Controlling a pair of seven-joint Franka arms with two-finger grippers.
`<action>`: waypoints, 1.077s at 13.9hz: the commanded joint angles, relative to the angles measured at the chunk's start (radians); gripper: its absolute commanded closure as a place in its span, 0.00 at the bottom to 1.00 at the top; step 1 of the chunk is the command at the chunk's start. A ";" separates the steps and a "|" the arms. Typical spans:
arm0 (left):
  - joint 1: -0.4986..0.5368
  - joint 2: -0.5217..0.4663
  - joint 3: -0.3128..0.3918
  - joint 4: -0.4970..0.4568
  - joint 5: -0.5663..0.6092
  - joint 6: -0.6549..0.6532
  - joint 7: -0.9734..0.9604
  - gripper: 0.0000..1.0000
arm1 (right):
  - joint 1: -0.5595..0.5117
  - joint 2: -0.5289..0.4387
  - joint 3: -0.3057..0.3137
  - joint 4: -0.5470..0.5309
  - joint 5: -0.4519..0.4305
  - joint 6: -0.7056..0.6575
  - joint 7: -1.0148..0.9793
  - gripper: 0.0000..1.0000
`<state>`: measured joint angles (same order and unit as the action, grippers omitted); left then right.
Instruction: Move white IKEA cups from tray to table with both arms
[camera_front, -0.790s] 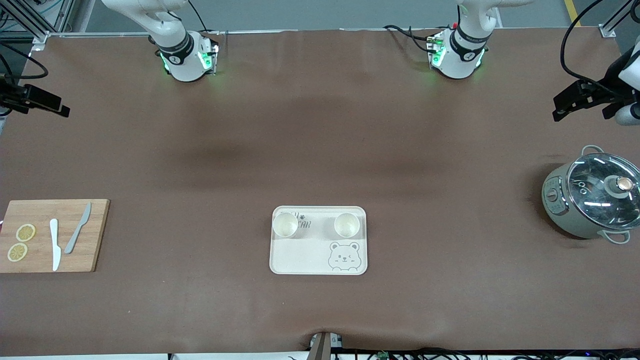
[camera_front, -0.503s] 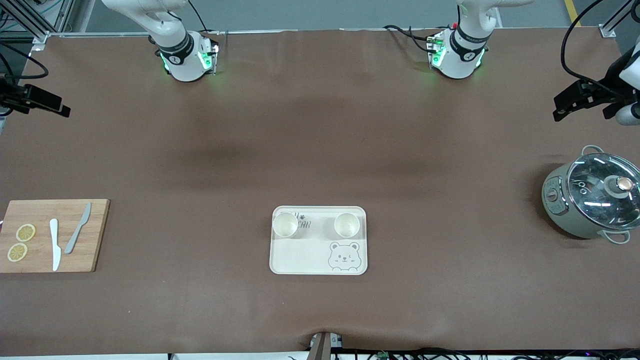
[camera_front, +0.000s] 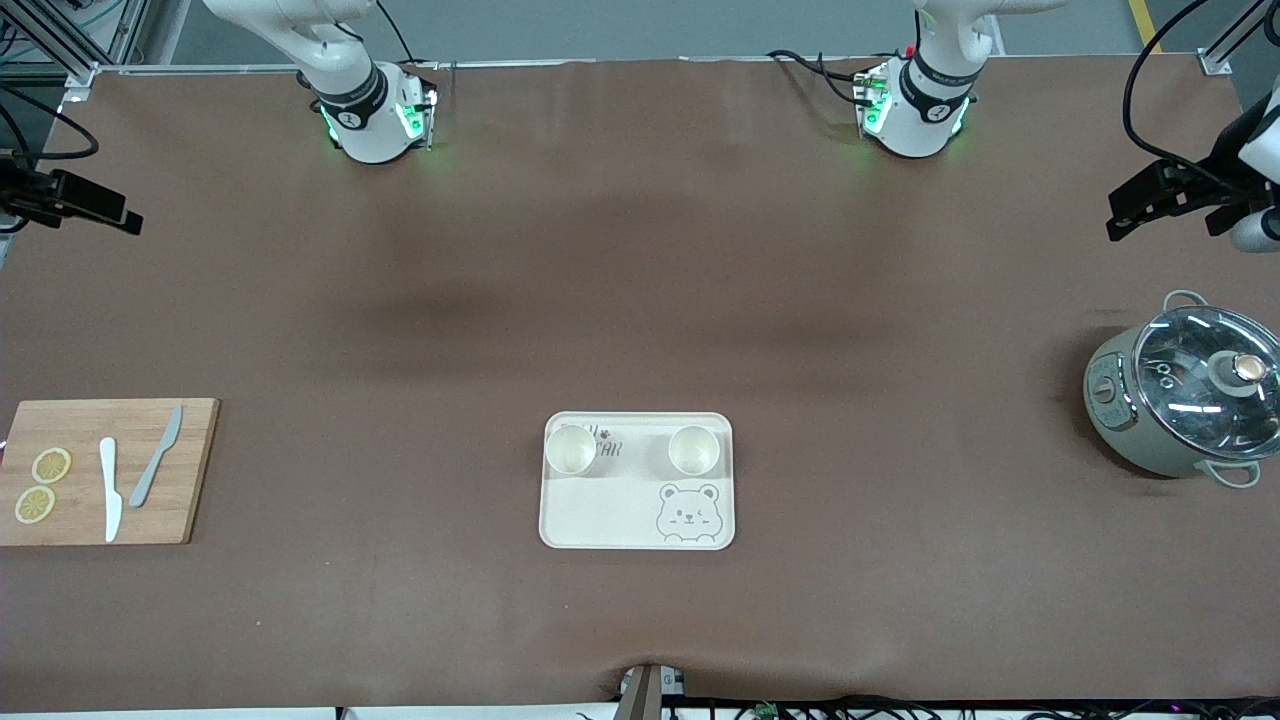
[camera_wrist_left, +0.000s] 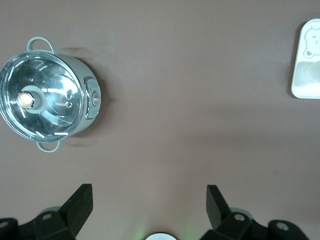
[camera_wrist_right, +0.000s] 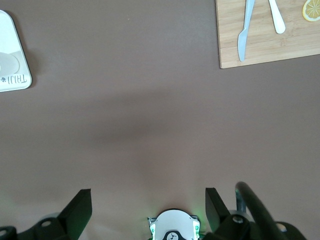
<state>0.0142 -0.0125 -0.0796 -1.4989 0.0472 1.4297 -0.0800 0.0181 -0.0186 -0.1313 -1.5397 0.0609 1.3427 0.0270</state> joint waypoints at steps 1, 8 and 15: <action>0.003 0.019 -0.005 -0.018 -0.009 -0.014 -0.024 0.00 | -0.010 -0.011 0.002 -0.010 0.019 -0.007 0.010 0.00; -0.101 0.118 -0.012 -0.020 -0.021 0.021 -0.216 0.00 | -0.006 -0.011 0.002 -0.008 0.019 -0.013 0.010 0.00; -0.230 0.291 -0.020 -0.021 -0.078 0.219 -0.541 0.00 | -0.010 -0.011 0.001 -0.008 0.020 -0.013 0.010 0.00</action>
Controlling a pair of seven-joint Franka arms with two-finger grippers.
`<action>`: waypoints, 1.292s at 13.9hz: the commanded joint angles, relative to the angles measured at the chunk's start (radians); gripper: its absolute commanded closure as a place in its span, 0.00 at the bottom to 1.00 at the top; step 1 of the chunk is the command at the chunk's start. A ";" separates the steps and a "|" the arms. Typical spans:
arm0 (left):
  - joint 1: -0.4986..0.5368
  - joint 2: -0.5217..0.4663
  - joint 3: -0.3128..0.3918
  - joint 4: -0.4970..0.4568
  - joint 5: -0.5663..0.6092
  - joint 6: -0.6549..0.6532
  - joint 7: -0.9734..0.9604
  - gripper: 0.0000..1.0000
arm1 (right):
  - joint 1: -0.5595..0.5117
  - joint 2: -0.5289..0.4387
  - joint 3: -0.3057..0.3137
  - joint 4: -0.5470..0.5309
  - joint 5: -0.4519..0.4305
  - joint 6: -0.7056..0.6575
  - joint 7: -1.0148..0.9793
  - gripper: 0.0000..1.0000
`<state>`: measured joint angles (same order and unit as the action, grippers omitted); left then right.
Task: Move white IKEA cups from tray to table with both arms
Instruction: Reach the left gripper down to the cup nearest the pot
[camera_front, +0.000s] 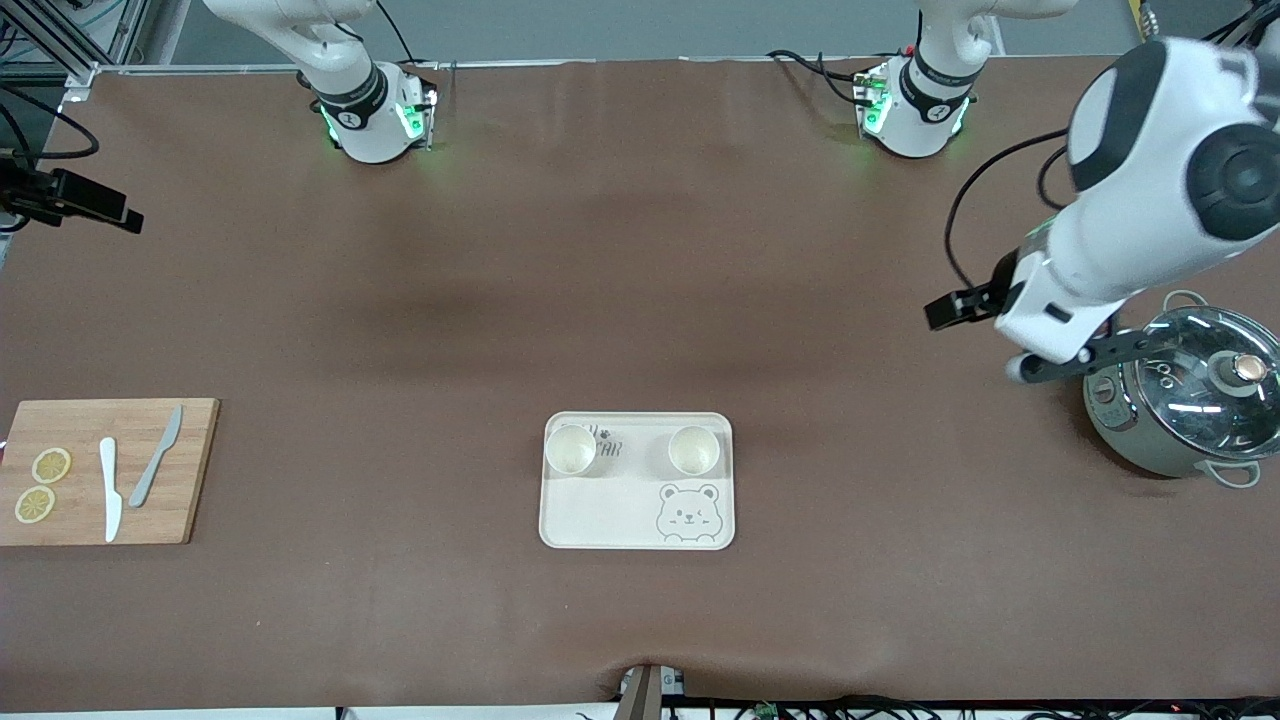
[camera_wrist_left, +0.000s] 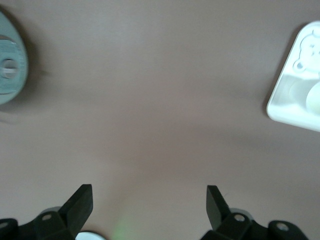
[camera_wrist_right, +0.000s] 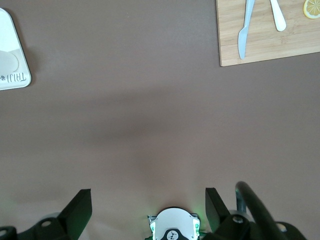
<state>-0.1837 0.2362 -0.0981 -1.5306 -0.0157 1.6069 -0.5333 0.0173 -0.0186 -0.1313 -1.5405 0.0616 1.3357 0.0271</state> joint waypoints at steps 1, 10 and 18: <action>-0.052 0.066 -0.002 0.010 -0.012 0.068 -0.130 0.00 | -0.010 -0.011 0.001 -0.007 0.018 -0.006 0.010 0.00; -0.184 0.299 0.001 0.021 0.019 0.417 -0.290 0.01 | -0.027 0.002 0.002 0.003 0.030 -0.004 0.002 0.00; -0.263 0.468 0.001 0.069 0.008 0.662 -0.366 0.17 | -0.039 0.172 0.047 0.043 0.029 -0.059 0.005 0.00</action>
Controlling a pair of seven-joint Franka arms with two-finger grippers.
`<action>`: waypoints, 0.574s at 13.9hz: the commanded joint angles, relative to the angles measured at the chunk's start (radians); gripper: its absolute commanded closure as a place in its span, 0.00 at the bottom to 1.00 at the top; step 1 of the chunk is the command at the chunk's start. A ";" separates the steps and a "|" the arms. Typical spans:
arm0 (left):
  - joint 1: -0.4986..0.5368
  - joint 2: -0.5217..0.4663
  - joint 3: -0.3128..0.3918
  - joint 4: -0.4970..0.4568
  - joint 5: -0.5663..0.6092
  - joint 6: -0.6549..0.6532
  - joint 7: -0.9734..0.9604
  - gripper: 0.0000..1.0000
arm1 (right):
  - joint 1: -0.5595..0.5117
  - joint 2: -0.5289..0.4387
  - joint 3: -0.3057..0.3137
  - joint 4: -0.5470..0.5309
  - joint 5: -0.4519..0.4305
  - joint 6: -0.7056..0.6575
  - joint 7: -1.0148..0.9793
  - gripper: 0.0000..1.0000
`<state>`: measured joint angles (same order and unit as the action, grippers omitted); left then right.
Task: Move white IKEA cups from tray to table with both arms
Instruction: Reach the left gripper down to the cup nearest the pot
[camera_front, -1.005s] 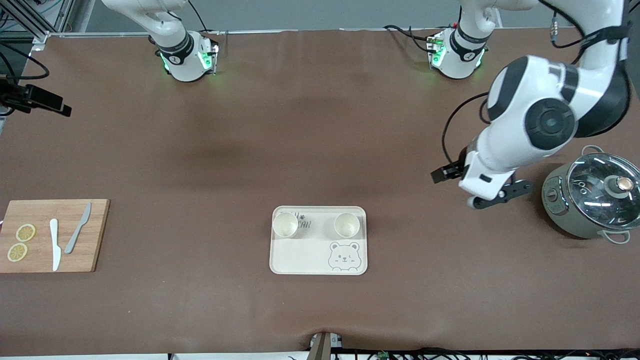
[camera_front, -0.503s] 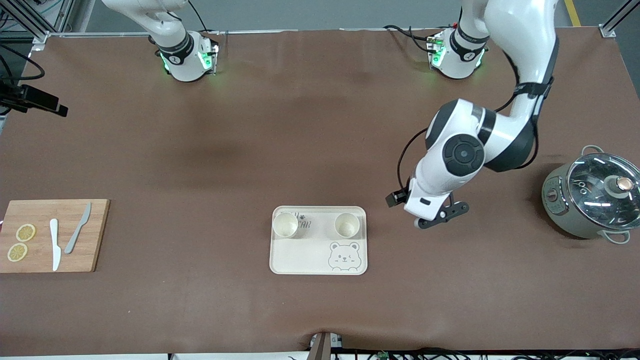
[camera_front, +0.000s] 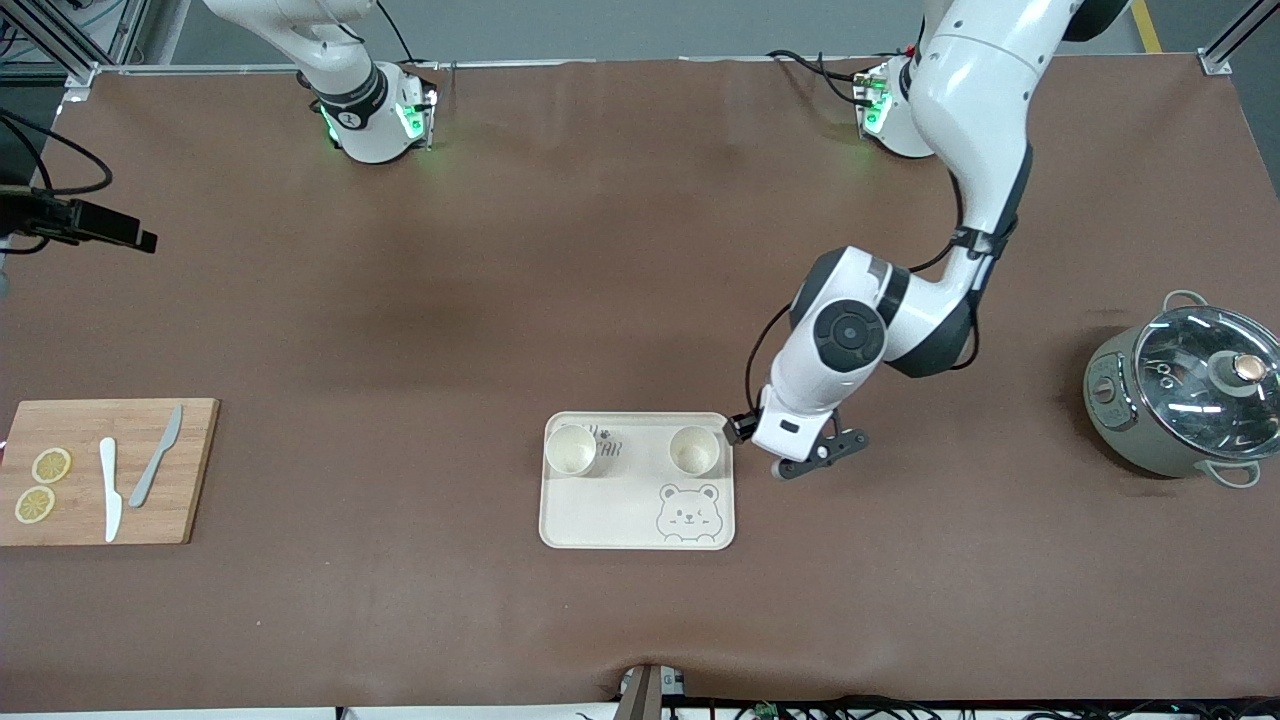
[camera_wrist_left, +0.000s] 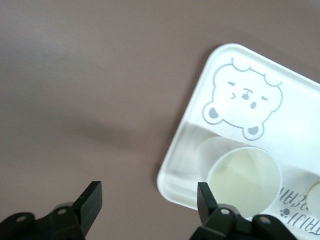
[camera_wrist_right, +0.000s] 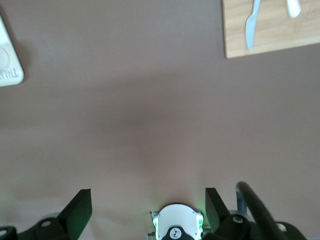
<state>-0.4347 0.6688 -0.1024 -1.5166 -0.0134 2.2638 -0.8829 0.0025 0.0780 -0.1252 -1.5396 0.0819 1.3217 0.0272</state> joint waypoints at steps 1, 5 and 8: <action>-0.019 0.049 0.006 0.058 0.007 0.013 -0.028 0.17 | -0.030 0.080 0.056 0.061 0.002 -0.047 0.006 0.00; -0.042 0.091 0.006 0.065 0.010 0.078 -0.068 0.31 | -0.067 0.129 0.058 0.064 -0.004 -0.038 -0.003 0.00; -0.059 0.118 0.006 0.065 0.007 0.144 -0.070 0.36 | -0.094 0.184 0.056 0.065 -0.007 0.000 -0.001 0.00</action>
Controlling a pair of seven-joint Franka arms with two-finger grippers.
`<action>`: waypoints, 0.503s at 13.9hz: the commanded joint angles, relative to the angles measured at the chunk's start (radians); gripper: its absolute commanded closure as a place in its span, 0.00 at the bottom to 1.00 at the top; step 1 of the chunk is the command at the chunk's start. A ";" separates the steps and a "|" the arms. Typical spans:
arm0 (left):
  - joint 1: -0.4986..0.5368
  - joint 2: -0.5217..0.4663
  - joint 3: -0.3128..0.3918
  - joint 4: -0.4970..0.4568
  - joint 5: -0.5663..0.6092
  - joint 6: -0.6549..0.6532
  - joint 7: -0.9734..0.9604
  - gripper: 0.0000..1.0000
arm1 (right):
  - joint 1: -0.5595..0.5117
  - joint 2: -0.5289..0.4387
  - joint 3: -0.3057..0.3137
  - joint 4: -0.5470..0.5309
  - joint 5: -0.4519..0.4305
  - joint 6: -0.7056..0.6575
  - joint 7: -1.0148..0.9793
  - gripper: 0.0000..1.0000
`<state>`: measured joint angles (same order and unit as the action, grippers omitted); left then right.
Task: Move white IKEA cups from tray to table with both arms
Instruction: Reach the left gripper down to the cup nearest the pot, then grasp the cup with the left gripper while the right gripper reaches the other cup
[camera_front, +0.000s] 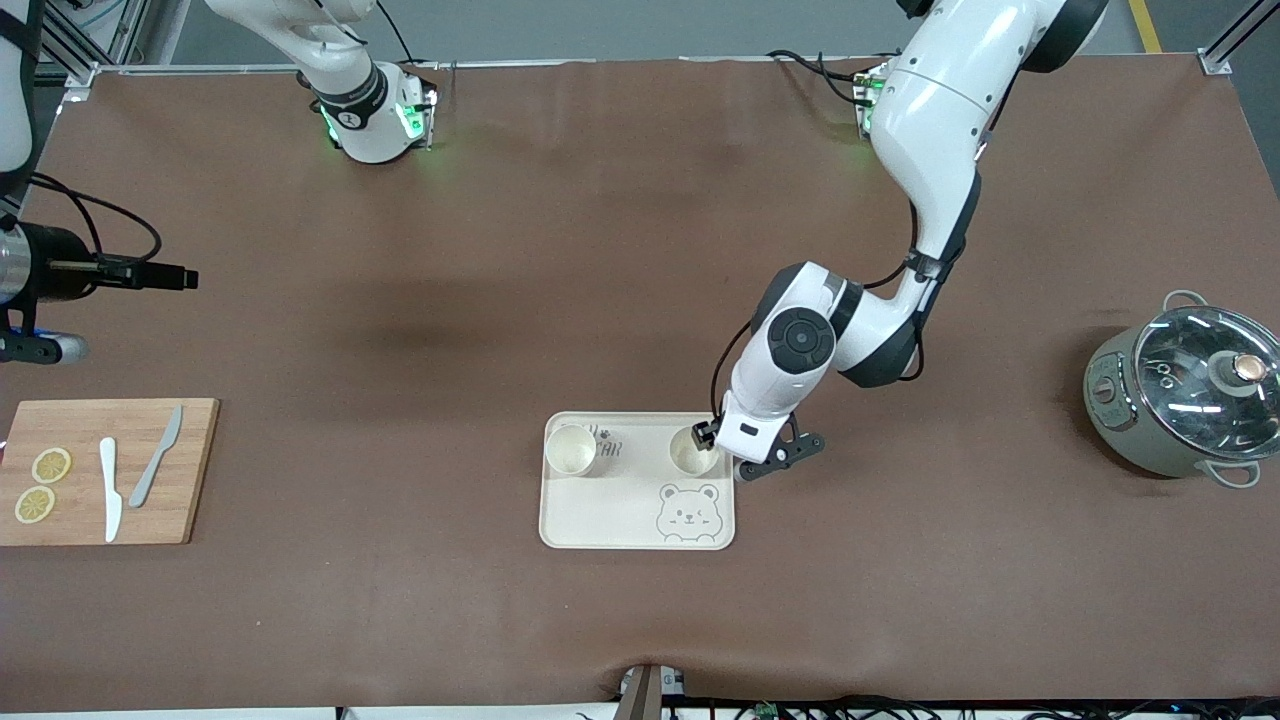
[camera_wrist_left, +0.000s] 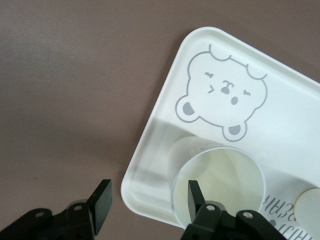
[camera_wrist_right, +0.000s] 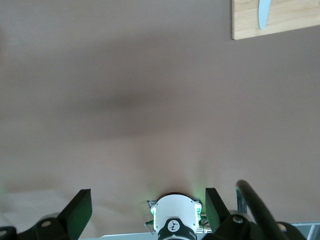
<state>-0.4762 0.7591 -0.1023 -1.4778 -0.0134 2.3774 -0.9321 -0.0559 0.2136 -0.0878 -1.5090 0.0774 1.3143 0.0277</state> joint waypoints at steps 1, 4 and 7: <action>-0.018 0.034 0.006 0.025 0.009 0.045 -0.020 0.46 | -0.035 0.055 0.019 0.014 0.002 0.044 0.006 0.00; -0.019 0.051 0.006 0.025 0.012 0.059 -0.014 0.91 | -0.006 0.055 0.019 -0.075 0.015 0.182 0.076 0.00; -0.019 0.025 0.007 0.025 0.021 0.052 -0.010 1.00 | 0.027 0.053 0.051 -0.153 0.018 0.282 0.230 0.00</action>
<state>-0.4873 0.7975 -0.1023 -1.4671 -0.0134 2.4349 -0.9334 -0.0490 0.2885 -0.0598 -1.6000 0.0844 1.5446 0.1616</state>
